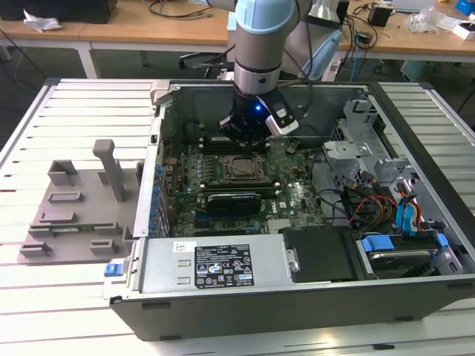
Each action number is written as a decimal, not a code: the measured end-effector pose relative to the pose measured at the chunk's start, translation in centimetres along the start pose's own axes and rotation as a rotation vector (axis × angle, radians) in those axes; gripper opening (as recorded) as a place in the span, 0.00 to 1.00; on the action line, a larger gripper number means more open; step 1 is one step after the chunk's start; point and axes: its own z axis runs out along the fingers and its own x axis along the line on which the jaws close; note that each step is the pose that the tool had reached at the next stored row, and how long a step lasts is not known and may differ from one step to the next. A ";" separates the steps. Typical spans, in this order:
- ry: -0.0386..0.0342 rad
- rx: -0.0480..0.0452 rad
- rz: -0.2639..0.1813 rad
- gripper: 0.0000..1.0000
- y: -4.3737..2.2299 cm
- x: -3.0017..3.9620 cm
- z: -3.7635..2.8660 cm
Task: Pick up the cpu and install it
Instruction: 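Install the first cpu locking lever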
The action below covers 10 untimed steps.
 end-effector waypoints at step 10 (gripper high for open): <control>0.0007 0.0019 0.000 0.11 -0.43 -0.05 0.24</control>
